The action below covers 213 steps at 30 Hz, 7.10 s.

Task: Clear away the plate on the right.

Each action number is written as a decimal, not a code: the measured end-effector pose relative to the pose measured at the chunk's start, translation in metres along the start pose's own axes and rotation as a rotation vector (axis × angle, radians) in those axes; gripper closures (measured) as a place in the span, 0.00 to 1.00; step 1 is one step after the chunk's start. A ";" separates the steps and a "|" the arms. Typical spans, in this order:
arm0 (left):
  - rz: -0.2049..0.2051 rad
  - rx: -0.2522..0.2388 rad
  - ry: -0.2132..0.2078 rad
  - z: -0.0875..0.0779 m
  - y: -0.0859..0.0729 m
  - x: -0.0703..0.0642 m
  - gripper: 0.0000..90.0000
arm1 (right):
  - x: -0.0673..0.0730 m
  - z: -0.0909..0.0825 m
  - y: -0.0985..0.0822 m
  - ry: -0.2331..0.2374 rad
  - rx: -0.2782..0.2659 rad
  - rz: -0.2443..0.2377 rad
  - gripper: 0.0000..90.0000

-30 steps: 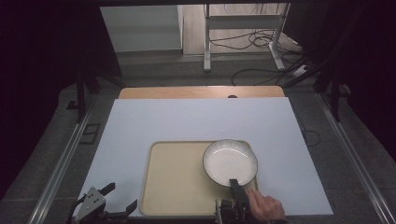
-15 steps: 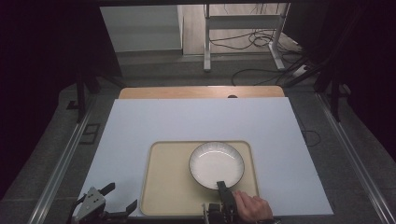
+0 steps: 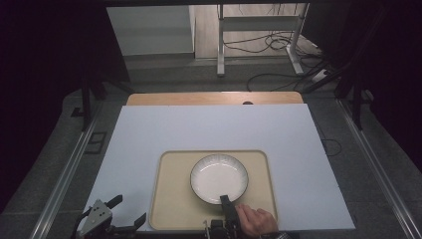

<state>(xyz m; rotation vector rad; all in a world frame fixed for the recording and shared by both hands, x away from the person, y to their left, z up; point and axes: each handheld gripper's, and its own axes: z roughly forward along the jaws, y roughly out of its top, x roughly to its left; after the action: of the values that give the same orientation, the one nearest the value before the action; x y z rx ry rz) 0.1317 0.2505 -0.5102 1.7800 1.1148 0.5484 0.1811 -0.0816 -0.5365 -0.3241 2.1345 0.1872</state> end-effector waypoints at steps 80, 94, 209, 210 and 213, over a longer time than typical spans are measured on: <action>0.002 0.004 0.002 0.000 0.000 0.000 0.02 | -0.022 -0.027 -0.018 0.059 -0.101 0.237 0.66; 0.001 0.005 -0.001 0.001 0.000 0.000 0.02 | -0.035 -0.028 -0.035 0.095 -0.120 0.374 0.61; -0.010 0.010 -0.008 0.001 0.000 0.001 0.02 | -0.045 -0.061 -0.189 0.179 -0.212 1.205 0.00; -0.010 0.010 -0.008 0.001 0.000 0.001 0.02 | -0.045 -0.061 -0.190 0.178 -0.213 1.206 0.00; -0.010 0.011 -0.008 0.001 0.000 0.001 0.02 | -0.044 -0.063 -0.192 0.174 -0.210 1.212 0.00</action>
<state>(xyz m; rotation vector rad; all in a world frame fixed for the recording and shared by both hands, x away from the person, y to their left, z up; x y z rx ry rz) 0.1332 0.2505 -0.5109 1.7838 1.1222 0.5294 0.2120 -0.2735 -0.4673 0.9088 2.2113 1.0942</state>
